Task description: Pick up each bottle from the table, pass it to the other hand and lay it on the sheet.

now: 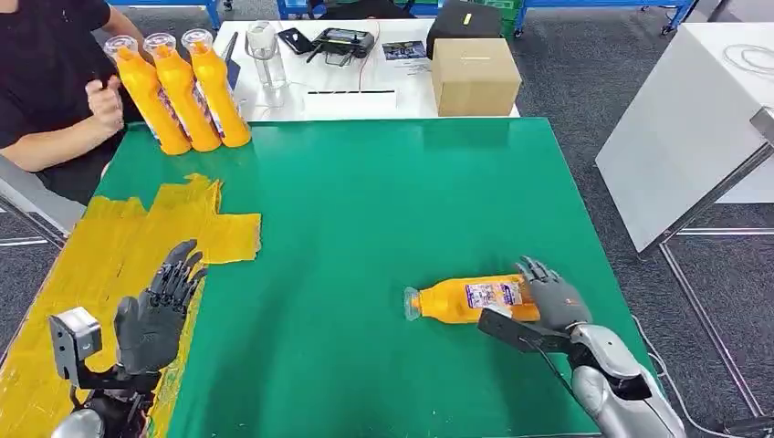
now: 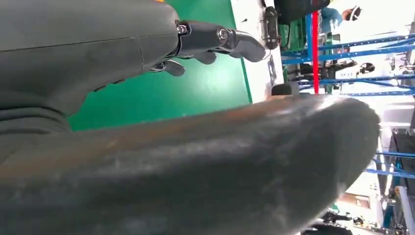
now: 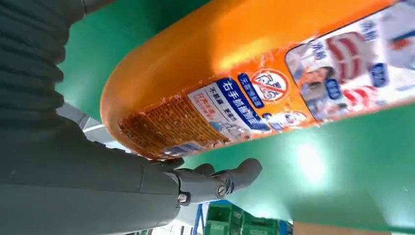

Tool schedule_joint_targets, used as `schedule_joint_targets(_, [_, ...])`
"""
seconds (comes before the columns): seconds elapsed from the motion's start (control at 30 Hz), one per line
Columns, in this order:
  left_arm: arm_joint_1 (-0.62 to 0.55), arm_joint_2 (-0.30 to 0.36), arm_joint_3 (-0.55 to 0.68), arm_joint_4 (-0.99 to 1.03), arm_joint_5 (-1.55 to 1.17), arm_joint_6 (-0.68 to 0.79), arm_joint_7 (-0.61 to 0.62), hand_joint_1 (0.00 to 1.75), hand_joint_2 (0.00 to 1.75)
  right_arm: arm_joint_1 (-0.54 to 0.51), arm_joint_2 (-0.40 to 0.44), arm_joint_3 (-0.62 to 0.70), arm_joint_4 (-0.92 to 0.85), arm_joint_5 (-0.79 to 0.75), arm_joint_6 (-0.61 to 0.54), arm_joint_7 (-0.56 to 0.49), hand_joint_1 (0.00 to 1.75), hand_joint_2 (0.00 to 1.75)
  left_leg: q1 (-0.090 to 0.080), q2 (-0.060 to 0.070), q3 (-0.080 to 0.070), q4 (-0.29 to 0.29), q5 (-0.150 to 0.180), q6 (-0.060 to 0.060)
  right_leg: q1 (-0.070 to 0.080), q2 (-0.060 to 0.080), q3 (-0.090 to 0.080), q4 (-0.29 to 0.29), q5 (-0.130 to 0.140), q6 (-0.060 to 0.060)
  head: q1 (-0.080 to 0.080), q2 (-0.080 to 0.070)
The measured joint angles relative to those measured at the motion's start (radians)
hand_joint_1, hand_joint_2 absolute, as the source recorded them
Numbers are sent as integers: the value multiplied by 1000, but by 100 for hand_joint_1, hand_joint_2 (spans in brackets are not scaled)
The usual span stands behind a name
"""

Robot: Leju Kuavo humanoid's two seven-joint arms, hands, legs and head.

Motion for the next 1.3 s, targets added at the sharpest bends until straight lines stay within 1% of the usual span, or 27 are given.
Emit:
schedule_joint_targets(0.07, [0, 1, 0, 2, 3, -1, 0, 0, 0, -20, -6, 19, 21, 13, 13, 3, 0, 175, 0, 0, 0, 0, 0, 0, 0, 0, 0, 0, 0, 0, 0, 0])
schedule_joint_targets(0.1, [-1, 2, 0, 3, 3, -3, 0, 0, 0, -31, -10, 28, 31, 19, 24, 3, 115, 175, 0, 0, 0, 0, 0, 0, 0, 0, 0, 0, 0, 0, 0, 0])
schedule_joint_targets(0.13, [-3, 2, 0, 5, 3, -4, 0, 0, 0, -45, -14, 39, 43, 22, 39, 3, 169, 175, 0, 0, 0, 0, 0, 0, 0, 0, 0, 0, 0, 0, 0, 0])
schedule_joint_targets(0.17, [-6, 2, 0, 7, 5, -8, 0, 0, 0, -62, -21, 55, 60, 21, 66, 3, 175, 175, 0, 0, 0, 0, 0, 0, 0, 0, 0, 0, 0, 0, 0, 0])
schedule_joint_targets(0.3, [-51, 7, -13, 35, 22, -12, 10, 0, 0, -160, -60, 138, 138, -38, 235, -37, 175, 175, 0, 0, 3, 0, 0, 0, 0, 0, 0, 0, 1, 1, 0, 0])
schedule_joint_targets(0.33, [-65, 8, -20, 44, 26, -12, 11, 0, 0, -185, -74, 160, 155, -55, 260, -48, 175, 175, 0, -1, 6, 1, 0, 0, 0, 0, -4, 0, 0, 1, 0, 0])
schedule_joint_targets(0.37, [-72, 10, -26, 52, 30, -10, 11, 0, 0, -201, -90, 182, 171, -72, 270, -57, 175, 175, 0, -2, 7, 0, 0, 0, 0, -1, 0, 0, 0, 1, 0, 0])
schedule_joint_targets(0.43, [-80, 16, -31, 70, 37, -7, 9, 0, 0, -226, -112, 222, 198, -95, 271, -70, 175, 175, 0, -1, 6, 0, 0, 0, 0, 0, 5, 0, 0, 1, 0, 0])
schedule_joint_targets(0.67, [-88, 25, -45, 97, 38, -3, 2, 0, 0, -261, -147, 280, 231, -116, 270, -76, 175, 175, 0, -2, 9, 1, 0, 0, -1, -1, 8, 0, 0, 1, 0, 0])
schedule_joint_targets(0.87, [-90, 27, -48, 103, 38, -3, 2, 0, 0, -271, -152, 295, 240, -119, 271, -75, 175, 175, 0, -2, 11, 1, 0, 0, -1, -1, 4, 0, 0, 1, 0, 0])
schedule_joint_targets(1.03, [-111, 30, -60, 104, 51, 3, 11, 0, 0, -285, -155, 326, 243, -171, 280, -52, 175, 175, 0, -1, 12, 1, 0, 0, -1, -1, 2, -1, 0, 1, 0, 0])
schedule_joint_targets(1.1, [-113, 32, -65, 104, 57, 7, 15, 0, 0, -286, -156, 333, 243, -207, 272, -48, 175, 175, 0, -1, 12, 1, 0, 0, 0, 0, 6, -1, 0, 1, 0, 0])
schedule_joint_targets(1.13, [-113, 33, -68, 104, 60, 10, 15, 0, 0, -280, -156, 332, 243, -231, 254, -43, 175, 175, 0, -1, 12, 1, 0, 0, 0, 0, 11, -1, 0, 1, 0, 0])
schedule_joint_targets(1.17, [-110, 33, -69, 104, 64, 11, 15, 0, 0, -270, -155, 331, 243, -258, 225, -40, 175, 175, 0, -1, 12, 1, 0, 0, 0, 0, 12, -1, 0, 1, 0, 0])
schedule_joint_targets(1.23, [-95, 33, -71, 99, 71, 20, 15, 0, 0, -231, -130, 303, 227, -328, 122, -32, 175, 175, 0, -1, 13, 1, 0, 0, 1, 0, 13, 0, 0, 1, 0, 0])
schedule_joint_targets(1.3, [-67, 31, -71, 80, 77, 27, 15, 0, 0, -163, -96, 251, 184, -388, 22, -52, 175, 175, 1, -1, 12, 0, 0, 0, 1, 0, 12, 0, 0, 1, 0, 0])
